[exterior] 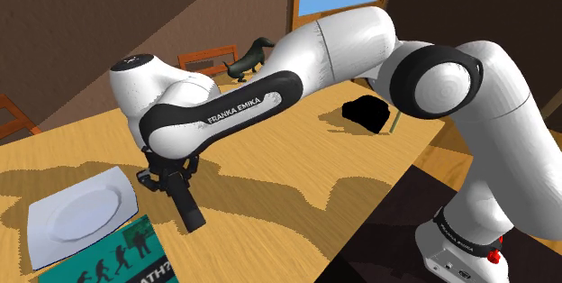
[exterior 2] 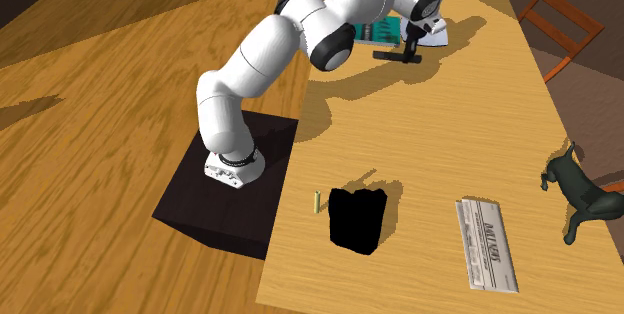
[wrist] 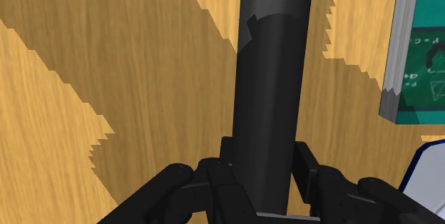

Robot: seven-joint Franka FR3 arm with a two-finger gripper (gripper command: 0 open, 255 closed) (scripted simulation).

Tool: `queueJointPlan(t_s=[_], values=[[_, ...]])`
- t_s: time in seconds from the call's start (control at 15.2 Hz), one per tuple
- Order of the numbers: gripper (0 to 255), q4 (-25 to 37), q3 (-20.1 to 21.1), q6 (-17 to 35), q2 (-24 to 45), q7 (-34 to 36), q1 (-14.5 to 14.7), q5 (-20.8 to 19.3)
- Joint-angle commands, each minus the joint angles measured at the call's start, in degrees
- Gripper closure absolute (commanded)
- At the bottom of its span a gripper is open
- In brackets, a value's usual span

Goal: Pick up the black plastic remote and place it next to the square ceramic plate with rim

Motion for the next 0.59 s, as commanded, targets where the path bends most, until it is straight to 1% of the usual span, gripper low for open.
queueJointPlan(t_s=[0.0,0.46,0.53], values=[[255,-0.46,-0.04,0.61,0.13,0.09,-0.02,-0.08],[255,-0.45,-0.04,0.6,0.14,0.09,-0.02,-0.08],[0,-0.45,-0.05,0.61,0.14,0.09,-0.02,-0.08]])
